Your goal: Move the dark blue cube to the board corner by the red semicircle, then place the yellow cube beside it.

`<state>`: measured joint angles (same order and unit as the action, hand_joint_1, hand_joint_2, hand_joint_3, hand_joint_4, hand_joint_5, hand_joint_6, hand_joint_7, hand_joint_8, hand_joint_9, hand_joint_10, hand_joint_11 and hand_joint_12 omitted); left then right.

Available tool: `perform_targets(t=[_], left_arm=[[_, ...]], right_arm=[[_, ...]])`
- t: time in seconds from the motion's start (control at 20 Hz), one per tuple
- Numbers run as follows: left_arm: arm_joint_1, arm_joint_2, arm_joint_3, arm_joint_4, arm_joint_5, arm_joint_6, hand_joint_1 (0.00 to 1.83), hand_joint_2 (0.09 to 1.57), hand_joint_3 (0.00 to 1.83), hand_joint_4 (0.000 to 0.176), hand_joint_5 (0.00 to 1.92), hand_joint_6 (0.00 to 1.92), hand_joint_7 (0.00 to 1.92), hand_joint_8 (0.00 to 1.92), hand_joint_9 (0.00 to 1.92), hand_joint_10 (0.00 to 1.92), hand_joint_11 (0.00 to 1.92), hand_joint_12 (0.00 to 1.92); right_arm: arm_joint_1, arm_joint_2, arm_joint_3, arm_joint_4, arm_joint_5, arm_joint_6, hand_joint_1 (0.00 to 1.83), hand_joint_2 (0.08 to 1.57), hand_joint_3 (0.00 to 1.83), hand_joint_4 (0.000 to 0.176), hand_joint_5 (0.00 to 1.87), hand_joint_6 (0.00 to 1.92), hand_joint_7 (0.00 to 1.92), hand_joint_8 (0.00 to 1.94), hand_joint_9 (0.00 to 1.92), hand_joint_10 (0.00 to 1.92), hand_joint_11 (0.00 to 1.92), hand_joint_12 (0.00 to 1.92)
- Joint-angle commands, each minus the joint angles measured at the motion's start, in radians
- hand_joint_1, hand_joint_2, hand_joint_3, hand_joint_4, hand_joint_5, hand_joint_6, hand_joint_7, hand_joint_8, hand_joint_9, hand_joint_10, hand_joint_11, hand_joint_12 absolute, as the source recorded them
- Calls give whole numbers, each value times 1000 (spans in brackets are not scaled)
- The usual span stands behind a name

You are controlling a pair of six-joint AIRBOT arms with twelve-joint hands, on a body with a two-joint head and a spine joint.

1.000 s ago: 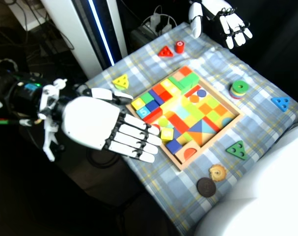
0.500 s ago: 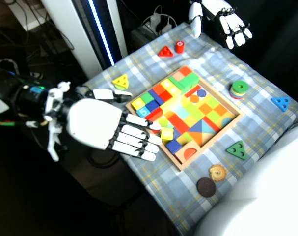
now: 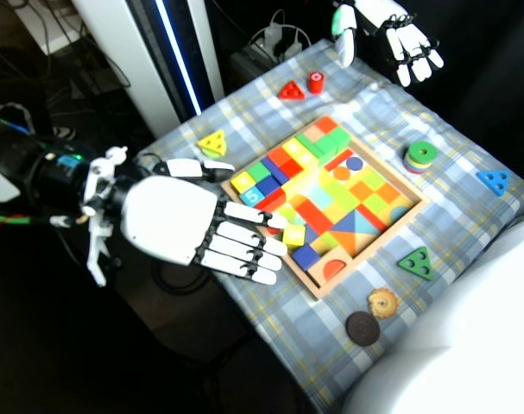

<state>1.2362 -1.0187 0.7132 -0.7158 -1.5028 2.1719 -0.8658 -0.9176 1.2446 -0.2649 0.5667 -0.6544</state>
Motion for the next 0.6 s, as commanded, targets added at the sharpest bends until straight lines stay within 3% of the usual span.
perform_targets(t=[0.0, 0.15, 0.3, 0.55], left_arm=[[-9, 4, 4, 50, -109, -4, 0, 1135, 1, 104, 293, 2, 197, 0, 152, 1, 0, 0], [-9, 4, 3, 50, -109, -4, 0, 1128, 0, 111, 288, 2, 199, 2, 142, 0, 0, 0], [-9, 3, 3, 50, -109, -4, 0, 1139, 3, 83, 311, 10, 215, 7, 168, 10, 0, 0], [-9, 3, 2, 50, -109, -4, 0, 1138, 1, 96, 316, 7, 219, 6, 172, 9, 0, 0]], right_arm=[[4, -3, 8, 27, 104, 2, 0, 941, 0, 176, 105, 0, 0, 0, 0, 0, 0, 0], [4, -21, 20, 27, 104, 2, 0, 944, 0, 176, 123, 6, 0, 0, 0, 0, 0, 0], [4, -32, 25, 27, 103, 2, 0, 933, 0, 176, 99, 0, 0, 0, 0, 0, 0, 0], [1, -59, 49, 26, 83, 2, 0, 914, 0, 176, 206, 13, 0, 0, 0, 0, 0, 0]])
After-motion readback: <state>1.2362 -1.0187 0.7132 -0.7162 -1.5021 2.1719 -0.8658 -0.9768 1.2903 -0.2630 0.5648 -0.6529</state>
